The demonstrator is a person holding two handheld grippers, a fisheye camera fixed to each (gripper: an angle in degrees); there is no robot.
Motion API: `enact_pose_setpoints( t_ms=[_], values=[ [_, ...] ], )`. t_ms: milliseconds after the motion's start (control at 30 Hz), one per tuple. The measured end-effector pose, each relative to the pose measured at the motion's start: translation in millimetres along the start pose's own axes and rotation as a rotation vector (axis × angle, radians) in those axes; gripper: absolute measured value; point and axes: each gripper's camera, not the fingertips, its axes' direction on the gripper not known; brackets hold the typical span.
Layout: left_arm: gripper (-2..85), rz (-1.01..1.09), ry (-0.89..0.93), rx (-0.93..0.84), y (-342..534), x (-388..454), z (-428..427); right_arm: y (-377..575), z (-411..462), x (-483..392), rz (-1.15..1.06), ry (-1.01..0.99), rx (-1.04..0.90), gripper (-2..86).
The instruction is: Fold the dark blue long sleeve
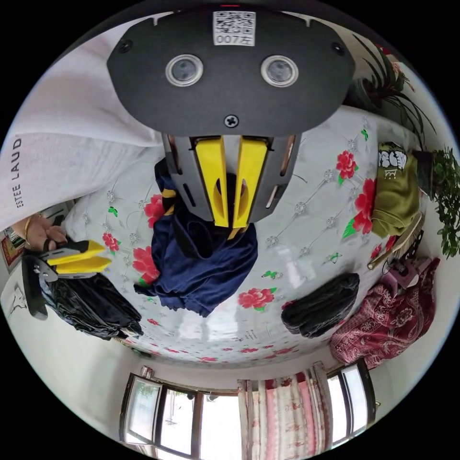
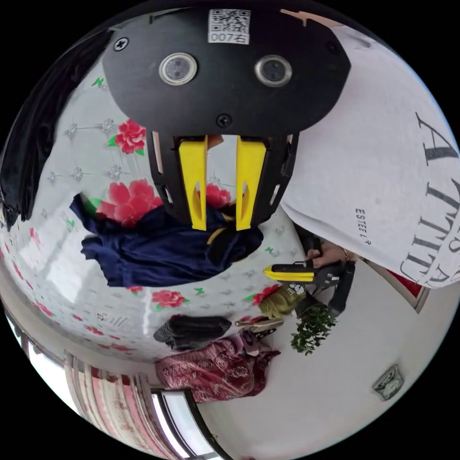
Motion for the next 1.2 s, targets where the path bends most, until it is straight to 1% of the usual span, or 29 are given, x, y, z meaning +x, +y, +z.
enact_pose_setpoints(
  t_ms=[133, 267, 367, 400, 467, 533, 567, 667, 733, 767, 800, 833, 900, 1000, 1067, 1100, 1167, 1200],
  values=[
    [7.4, 0.035, 0.053, -0.029, -14, -13, 13, -9, 63, -3, 0.051, -0.049, -0.099, 7.1],
    [9.8, 0.116, 0.095, -0.098, -20, -16, 39, -34, 115, -24, 0.023, -0.11, -0.137, 8.0],
    [10.4, 0.163, 0.137, -0.148, -26, -13, 62, -48, 172, -52, -0.059, -0.188, -0.232, 8.2],
    [10.4, 0.179, 0.145, -0.159, -29, -11, 70, -50, 197, -62, -0.092, -0.204, -0.291, 8.1],
    [10.1, 0.198, 0.151, -0.177, -32, -10, 83, -53, 228, -64, -0.088, -0.209, -0.352, 7.4],
    [9.0, 0.206, 0.144, -0.213, -35, -8, 96, -51, 256, -56, -0.025, -0.169, -0.422, 5.3],
    [7.9, 0.208, 0.134, -0.231, -35, -8, 102, -51, 255, -55, -0.011, -0.151, -0.399, 4.6],
    [3.4, 0.226, 0.171, -0.216, -36, -16, 96, -49, 242, -53, 0.038, -0.055, -0.366, 2.0],
    [1.3, 0.205, 0.188, -0.188, -35, -27, 83, -41, 203, -51, 0.101, 0.042, -0.234, 1.0],
    [0.6, 0.189, 0.212, -0.167, -35, -37, 72, -39, 190, -50, 0.127, 0.06, -0.194, 0.8],
    [0.0, 0.166, 0.25, -0.129, -33, -46, 56, -33, 162, -47, 0.175, 0.076, -0.111, 0.5],
    [-0.1, 0.141, 0.251, -0.11, -32, -52, 48, -26, 132, -46, 0.217, 0.093, -0.025, 0.4],
    [-0.4, 0.111, 0.253, -0.068, -31, -65, 21, -17, 88, -50, 0.272, 0.15, 0.087, 0.2],
    [-0.7, 0.114, 0.311, 0.073, -27, -79, -38, -11, 31, -68, 0.26, 0.227, 0.21, 0.1],
    [-0.8, 0.112, 0.271, 0.136, -27, -82, -69, -14, 5, -85, 0.233, 0.281, 0.272, 0.1],
    [-0.8, 0.111, 0.264, 0.16, -28, -84, -79, -15, -13, -97, 0.222, 0.343, 0.32, 0.1],
    [-0.8, 0.095, 0.291, 0.257, -32, -95, -122, -17, -39, -113, 0.207, 0.407, 0.388, 0.0],
    [-0.8, 0.091, 0.298, 0.277, -33, -97, -131, -18, -57, -123, 0.197, 0.437, 0.437, 0.0]
  ],
)
